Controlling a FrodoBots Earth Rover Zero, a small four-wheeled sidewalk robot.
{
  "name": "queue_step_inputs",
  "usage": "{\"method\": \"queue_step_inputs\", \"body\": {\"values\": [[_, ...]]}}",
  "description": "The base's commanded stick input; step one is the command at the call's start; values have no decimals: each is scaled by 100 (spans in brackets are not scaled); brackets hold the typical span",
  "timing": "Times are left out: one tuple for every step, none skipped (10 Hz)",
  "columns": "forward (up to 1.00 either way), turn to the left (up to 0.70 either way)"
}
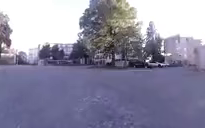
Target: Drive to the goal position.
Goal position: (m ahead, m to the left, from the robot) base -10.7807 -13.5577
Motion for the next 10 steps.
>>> {"method": "queue_step_inputs", "body": {"values": [[70,-35],[70,-35],[70,-35],[70,-35],[70,-35],[70,-35],[70,-35],[70,-35],[70,-35],[70,-35]]}}
